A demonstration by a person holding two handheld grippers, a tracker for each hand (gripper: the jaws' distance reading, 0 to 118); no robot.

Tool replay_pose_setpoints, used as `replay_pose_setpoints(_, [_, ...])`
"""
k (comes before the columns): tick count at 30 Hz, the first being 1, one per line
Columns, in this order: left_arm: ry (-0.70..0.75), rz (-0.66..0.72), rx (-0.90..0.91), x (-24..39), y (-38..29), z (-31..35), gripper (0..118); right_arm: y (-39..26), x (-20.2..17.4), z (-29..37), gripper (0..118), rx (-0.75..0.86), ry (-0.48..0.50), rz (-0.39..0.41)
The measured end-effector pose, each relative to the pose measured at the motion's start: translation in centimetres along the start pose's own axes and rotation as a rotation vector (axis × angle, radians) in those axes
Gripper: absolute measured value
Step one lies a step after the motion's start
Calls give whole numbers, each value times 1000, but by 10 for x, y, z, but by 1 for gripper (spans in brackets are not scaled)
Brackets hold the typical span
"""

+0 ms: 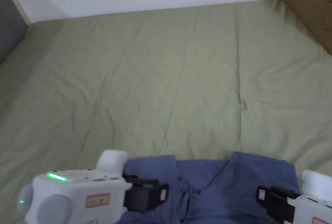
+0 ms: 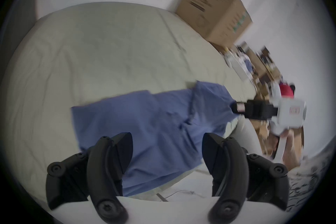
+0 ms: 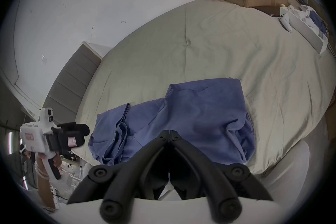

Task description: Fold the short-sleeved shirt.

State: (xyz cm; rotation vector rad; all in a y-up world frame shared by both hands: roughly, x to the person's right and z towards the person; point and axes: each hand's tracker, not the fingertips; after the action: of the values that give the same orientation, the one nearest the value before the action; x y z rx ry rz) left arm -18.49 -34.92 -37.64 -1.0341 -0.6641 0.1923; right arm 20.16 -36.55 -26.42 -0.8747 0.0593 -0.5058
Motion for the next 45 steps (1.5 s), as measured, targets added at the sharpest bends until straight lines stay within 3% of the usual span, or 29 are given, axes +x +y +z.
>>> replay_pose_setpoints(1, [14,64,16,-12,0,4,77,0,-4,0,0,-2,4,1])
replay_pose_setpoints(2, [42,119,25,-23,-1,6,59,0,-6,-1,0,-4,6,2])
replay_pose_setpoints(4, [109,163,66,-34,-1,1,8,0,-8,-1,0,-6,7,8])
replay_pose_setpoints(5, [115,167,77,-37,-3,-2,1,1,-7,-1,0,-6,8,11])
replay_pose_setpoints(14, [-26,71,-168,3,-24,-81,0,6,-9,5,0,11,11,23])
replay_pose_setpoints(18, [-52,-77,-253,35,-41,-91,0,7,-8,9,0,13,0,26])
replay_pose_setpoints(27, [-160,53,-165,22,-43,-54,1,6,-10,11,0,9,3,35])
replay_pose_setpoints(31, [-168,185,-13,-9,-36,-11,7,6,-13,9,0,4,-5,73])
replay_pose_setpoints(32, [-187,222,18,-23,-33,0,19,6,-15,8,0,2,-4,81])
replay_pose_setpoints(34, [-190,279,81,-45,-36,20,63,6,-18,5,0,-8,3,89])
replay_pose_setpoints(35, [-177,286,101,-55,-38,26,96,6,-20,3,0,-13,5,93])
replay_pose_setpoints(36, [-151,308,129,-69,-41,33,109,5,-22,2,0,-18,5,98])
replay_pose_setpoints(45, [-263,525,3,-143,-75,-11,112,3,-48,-9,0,-61,7,154])
